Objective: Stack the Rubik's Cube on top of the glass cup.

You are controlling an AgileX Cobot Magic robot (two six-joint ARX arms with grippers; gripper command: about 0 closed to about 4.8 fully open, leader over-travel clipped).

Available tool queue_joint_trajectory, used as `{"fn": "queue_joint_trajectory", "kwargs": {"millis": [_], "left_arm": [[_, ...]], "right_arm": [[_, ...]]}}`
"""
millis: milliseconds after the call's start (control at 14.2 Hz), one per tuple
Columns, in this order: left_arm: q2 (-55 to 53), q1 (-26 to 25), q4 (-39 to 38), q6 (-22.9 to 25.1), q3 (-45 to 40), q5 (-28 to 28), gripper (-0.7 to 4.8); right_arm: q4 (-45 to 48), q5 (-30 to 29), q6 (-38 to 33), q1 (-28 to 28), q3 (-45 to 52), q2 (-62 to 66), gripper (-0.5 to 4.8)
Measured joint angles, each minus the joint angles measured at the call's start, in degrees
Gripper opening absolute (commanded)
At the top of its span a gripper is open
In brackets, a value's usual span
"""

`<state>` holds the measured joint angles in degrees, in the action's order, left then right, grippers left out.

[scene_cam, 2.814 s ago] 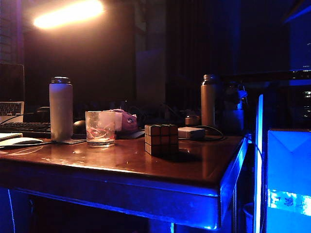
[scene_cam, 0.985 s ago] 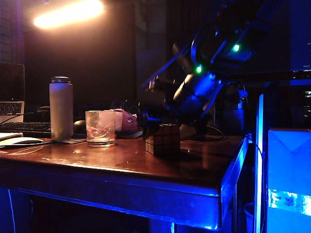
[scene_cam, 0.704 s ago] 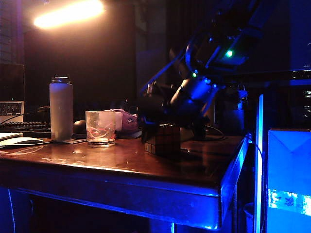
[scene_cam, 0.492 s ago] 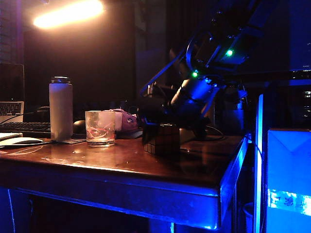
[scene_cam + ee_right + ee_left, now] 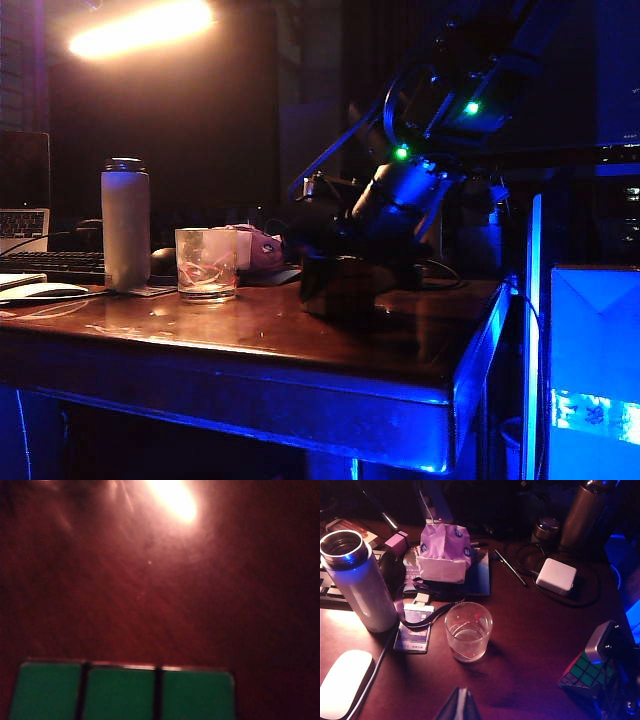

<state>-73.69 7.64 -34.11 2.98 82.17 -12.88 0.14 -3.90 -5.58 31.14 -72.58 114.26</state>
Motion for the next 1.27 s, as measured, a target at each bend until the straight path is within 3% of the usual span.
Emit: {"fn": "queue_joint_trajectory", "kwargs": {"millis": [422,633,985,1266], "left_arm": [[0.0,0.0,0.0,0.0,0.0,0.0,-0.03],[0.0,0.0,-0.02,0.0,0.0,-1.05,-0.03],[-0.04,0.0,-0.66,0.0,0.0,-1.25,-0.03],[-0.04,0.0,-1.57,0.0,0.0,-1.27,-0.03]], "right_arm": [[-0.02,0.26,0.02,-0.02,0.33,-1.44,1.92],[5.81,0.72,0.02,0.0,-1.03,-6.6,1.92],[1.84,-1.09,2.38,-0.09,-22.38,-1.18,1.92],[1.53,-4.37,2.47,-0.11,-36.83,10.21,1.92]]}}
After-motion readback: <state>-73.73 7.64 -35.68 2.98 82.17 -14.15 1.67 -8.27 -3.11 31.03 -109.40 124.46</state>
